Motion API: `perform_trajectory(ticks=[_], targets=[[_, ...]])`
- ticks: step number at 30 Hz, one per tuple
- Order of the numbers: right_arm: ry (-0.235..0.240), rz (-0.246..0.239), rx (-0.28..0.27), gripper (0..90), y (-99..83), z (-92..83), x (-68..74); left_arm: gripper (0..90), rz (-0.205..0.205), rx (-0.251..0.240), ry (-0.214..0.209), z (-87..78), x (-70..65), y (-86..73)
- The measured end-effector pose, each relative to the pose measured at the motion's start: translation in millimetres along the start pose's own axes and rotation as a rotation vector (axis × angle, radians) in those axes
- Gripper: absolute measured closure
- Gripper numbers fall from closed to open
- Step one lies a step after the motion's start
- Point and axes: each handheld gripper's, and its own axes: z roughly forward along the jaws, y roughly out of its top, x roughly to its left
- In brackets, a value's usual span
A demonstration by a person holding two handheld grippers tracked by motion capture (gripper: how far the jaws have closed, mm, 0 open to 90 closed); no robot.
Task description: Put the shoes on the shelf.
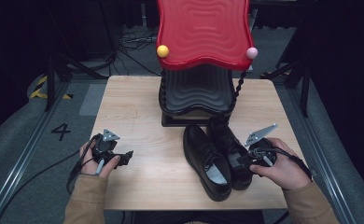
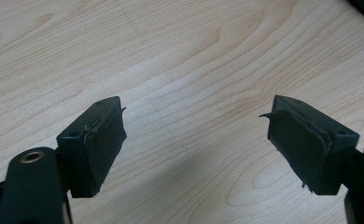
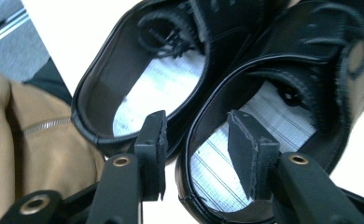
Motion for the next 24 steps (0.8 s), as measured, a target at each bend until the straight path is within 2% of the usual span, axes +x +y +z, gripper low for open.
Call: perform_trajectory(ticks=[5,8,11,12,14,16,19,20,21,24], targets=[[-0.007,0.144,0.01,56.8,9.2,6.7,-4.1,20.0,0.001,-0.005,0.004,0.6,-1.4,-0.3],[-0.022,0.203,0.042,54.6,16.0,12.2,-5.8,20.1,0.007,-0.009,0.005,0.5,-1.7,0.1],[-0.015,0.259,0.048,50.3,21.4,17.6,-5.4,20.0,0.007,-0.006,0.01,0.7,-1.4,-0.2],[-0.015,0.259,0.048,50.3,21.4,17.6,-5.4,20.1,0.007,-0.006,0.01,0.7,-1.4,-0.2],[-0.024,0.302,0.079,50.5,24.5,27.3,-4.1,20.0,0.011,-0.005,0.009,0.4,-1.3,-0.3],[-0.026,0.311,0.081,50.8,25.0,29.3,-3.5,20.0,0.011,-0.006,0.009,0.4,-1.2,-0.5],[-0.067,0.333,0.107,55.9,28.7,41.0,0.1,20.0,0.008,-0.004,0.008,0.6,-1.0,-0.7],[-0.067,0.333,0.107,55.9,28.7,41.0,0.1,20.0,0.008,-0.004,0.008,0.6,-1.0,-0.7],[-0.096,0.336,0.14,60.4,31.6,48.2,2.3,20.0,0.007,-0.003,0.008,0.6,-1.0,-0.8],[-0.14,0.341,0.171,63.9,34.6,56.2,3.3,20.0,0.007,-0.005,0.008,0.3,-0.7,-0.7]])
